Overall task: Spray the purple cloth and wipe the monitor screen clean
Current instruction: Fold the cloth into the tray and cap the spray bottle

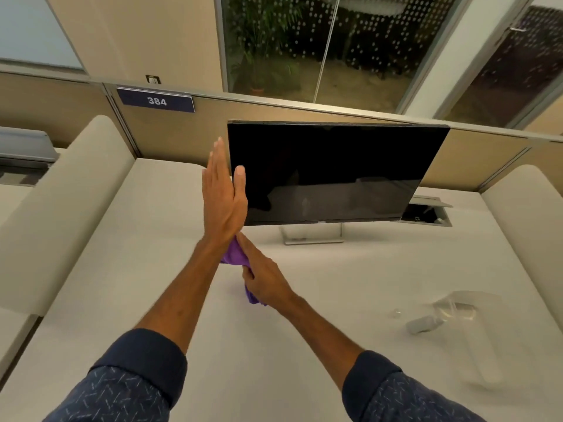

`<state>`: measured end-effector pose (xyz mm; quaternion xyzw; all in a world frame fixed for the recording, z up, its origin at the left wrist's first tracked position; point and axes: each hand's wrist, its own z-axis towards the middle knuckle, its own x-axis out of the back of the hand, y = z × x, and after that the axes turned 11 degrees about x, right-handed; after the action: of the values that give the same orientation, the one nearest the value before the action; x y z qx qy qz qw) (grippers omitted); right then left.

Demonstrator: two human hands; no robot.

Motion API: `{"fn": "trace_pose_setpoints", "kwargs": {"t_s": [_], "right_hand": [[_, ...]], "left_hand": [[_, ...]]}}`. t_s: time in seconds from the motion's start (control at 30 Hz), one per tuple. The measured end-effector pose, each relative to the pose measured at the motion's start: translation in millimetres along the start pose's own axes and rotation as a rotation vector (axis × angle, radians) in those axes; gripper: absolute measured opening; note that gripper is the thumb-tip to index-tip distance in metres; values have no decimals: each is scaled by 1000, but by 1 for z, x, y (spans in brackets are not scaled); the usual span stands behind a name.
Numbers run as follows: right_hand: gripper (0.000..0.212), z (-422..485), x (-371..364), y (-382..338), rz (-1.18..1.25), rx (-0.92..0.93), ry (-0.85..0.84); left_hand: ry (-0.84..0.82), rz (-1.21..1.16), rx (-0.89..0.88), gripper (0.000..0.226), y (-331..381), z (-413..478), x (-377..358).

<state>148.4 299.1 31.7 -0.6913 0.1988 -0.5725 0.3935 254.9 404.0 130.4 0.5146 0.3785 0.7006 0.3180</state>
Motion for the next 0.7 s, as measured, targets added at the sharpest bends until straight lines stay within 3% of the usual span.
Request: {"fn": "trace_pose_setpoints", "kwargs": {"t_s": [0.13, 0.27, 0.7], "right_hand": [[78, -48, 46, 31, -118, 61, -16], [75, -98, 93, 52, -129, -32, 19], [84, -307, 281, 139, -436, 251, 439]], "left_hand": [[29, 8, 89, 49, -18, -71, -32], [-389, 164, 362, 56, -14, -124, -71], [-512, -143, -48, 42, 182, -271, -223]]}}
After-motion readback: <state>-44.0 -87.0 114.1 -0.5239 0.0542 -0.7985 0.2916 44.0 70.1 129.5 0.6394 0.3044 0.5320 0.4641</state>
